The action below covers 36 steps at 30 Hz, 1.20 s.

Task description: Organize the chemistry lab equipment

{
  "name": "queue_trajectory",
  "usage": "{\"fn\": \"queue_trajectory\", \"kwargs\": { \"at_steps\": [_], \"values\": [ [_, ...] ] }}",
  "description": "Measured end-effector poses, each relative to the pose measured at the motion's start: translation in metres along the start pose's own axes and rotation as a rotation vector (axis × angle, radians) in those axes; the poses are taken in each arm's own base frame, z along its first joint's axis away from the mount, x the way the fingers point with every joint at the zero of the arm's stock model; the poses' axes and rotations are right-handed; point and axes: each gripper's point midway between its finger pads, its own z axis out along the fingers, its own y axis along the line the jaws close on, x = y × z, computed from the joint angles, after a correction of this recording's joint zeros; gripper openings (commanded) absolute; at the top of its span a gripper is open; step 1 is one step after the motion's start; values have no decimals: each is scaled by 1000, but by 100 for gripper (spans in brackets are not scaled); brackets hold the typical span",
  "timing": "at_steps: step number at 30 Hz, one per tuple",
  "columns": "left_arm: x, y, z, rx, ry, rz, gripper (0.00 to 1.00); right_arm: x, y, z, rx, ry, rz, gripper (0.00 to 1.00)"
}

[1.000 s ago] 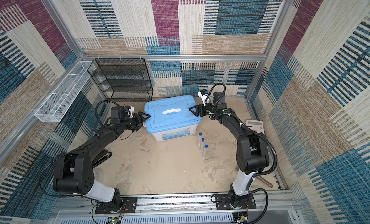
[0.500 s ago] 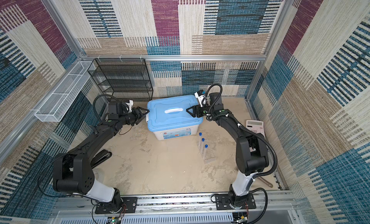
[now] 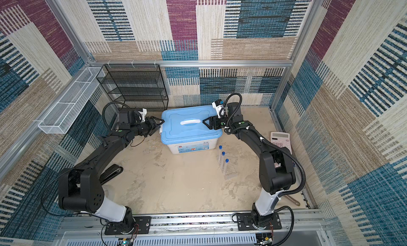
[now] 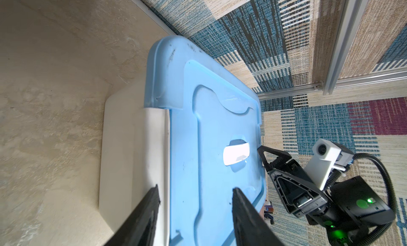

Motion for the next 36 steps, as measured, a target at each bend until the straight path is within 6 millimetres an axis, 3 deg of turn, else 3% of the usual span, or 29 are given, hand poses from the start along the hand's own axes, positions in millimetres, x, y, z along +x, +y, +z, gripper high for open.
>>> {"fn": "queue_trajectory", "kwargs": {
  "at_steps": [5,10,13,20,30,36],
  "values": [
    [-7,-6,-7,-11,-30,26,59,-15,-14,-19,54,-49,18,86],
    [-4,3,-8,-52,-26,30,64,-22,-35,-38,102,-87,55,93],
    [-6,7,-8,-71,-35,37,66,-17,-43,-41,105,-81,72,99],
    [-1,15,-6,-96,-13,31,67,8,-81,-45,103,-54,202,99],
    [2,24,0,-114,5,27,68,23,-74,-31,-41,-35,279,99],
    [2,23,1,-109,6,29,66,19,-63,-30,-119,-47,303,98]
  ]
}}
